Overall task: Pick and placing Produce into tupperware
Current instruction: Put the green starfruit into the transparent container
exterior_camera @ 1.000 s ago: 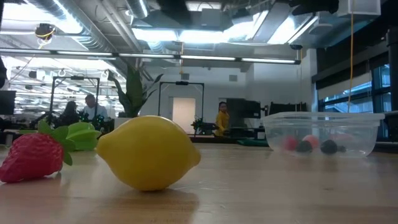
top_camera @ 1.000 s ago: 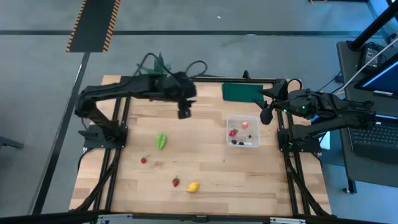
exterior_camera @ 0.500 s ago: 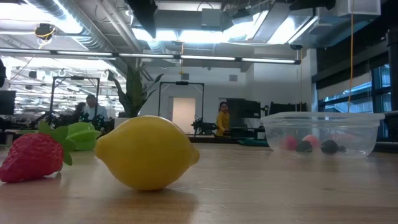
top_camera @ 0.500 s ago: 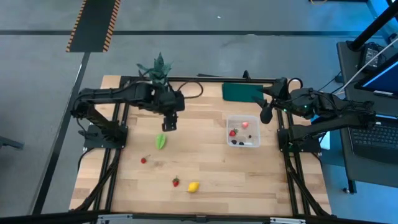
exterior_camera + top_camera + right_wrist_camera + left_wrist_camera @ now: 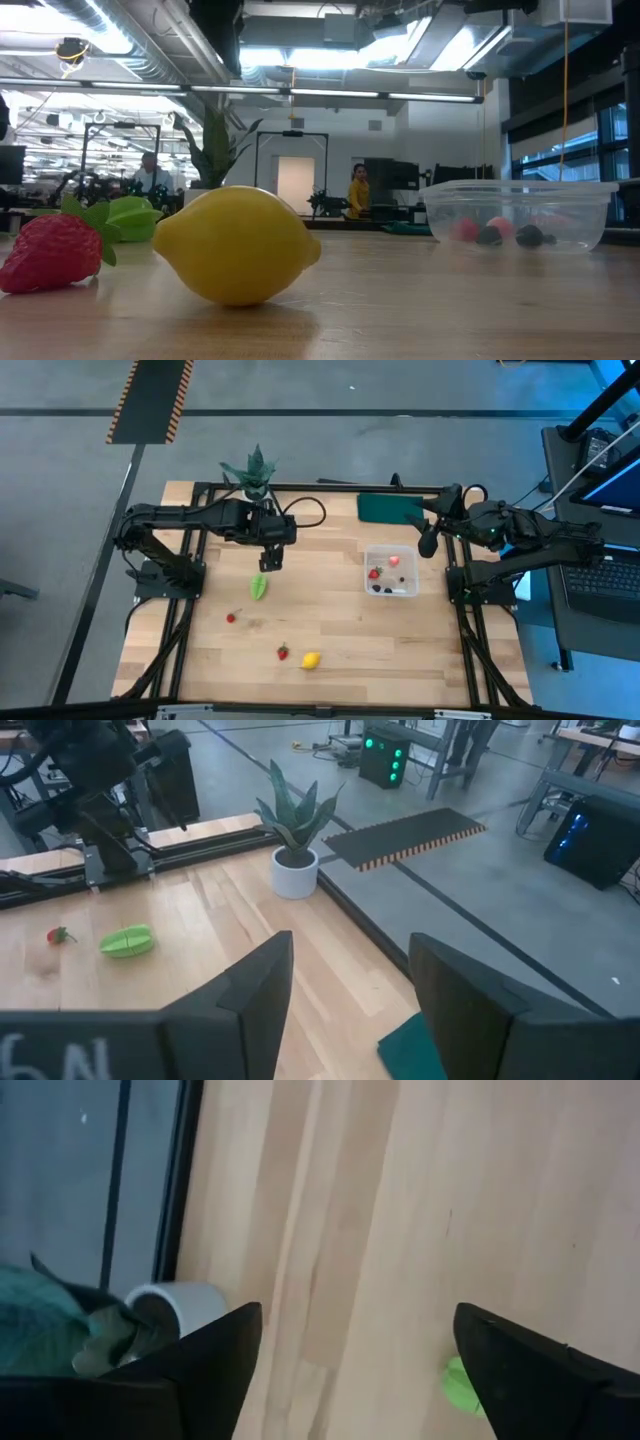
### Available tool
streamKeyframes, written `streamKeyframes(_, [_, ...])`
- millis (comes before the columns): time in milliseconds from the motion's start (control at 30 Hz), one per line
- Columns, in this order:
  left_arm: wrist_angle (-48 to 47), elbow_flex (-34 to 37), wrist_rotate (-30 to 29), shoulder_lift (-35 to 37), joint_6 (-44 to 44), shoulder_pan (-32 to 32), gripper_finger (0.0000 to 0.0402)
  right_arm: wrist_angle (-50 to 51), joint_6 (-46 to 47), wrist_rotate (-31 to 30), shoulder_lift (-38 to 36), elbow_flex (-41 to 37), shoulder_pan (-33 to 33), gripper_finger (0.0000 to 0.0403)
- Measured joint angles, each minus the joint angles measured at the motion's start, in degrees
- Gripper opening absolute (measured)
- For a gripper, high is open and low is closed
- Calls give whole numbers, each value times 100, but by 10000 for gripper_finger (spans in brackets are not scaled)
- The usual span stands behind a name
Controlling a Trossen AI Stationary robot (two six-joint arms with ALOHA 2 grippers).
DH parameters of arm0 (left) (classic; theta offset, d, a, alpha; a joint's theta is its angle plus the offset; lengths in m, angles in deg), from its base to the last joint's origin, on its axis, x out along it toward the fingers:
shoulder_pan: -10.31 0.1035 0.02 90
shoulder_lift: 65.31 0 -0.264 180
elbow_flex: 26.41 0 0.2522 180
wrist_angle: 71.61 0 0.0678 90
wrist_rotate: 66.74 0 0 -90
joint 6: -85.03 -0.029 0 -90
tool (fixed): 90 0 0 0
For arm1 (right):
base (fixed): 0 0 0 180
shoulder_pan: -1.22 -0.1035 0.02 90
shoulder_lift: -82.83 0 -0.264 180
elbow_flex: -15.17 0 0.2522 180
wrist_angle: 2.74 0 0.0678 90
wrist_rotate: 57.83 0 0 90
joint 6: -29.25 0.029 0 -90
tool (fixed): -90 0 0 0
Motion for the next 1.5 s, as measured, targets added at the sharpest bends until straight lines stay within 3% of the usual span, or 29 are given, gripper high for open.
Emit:
streamKeyframes(200, [-214, 0, 287, 2, 1518, -155, 316, 1, 12, 0, 0, 0, 0, 204])
streamKeyframes(400, [-816, 52, 833, 6, 4280, -236, 319, 4, 9, 0, 0, -2, 0, 204])
streamKeyframes(667, [-745, 1192, 1080, 4, 6084, -419, 313, 8, -28, 0, -1, 0, 0, 204])
streamKeyframes(833, [-274, 2066, 1720, 4, 6783, -470, 317, 13, -23, 2, 0, -2, 0, 204])
streamKeyframes(967, [799, 2701, 2057, 2, 6953, -466, 313, 15, -111, 2, 0, -2, 0, 204])
streamKeyframes(1067, [1522, 3048, 2159, 2, 7044, -472, 307, 16, -171, 2, 0, -2, -2, 204])
streamKeyframes(1300, [1607, 3522, 2342, 2, 7359, -468, 305, 18, -316, 4, 0, -2, -2, 204])
streamKeyframes(1500, [2349, 3829, 2398, 0, 7360, -450, 305, 20, -317, 4, 0, -2, -2, 204])
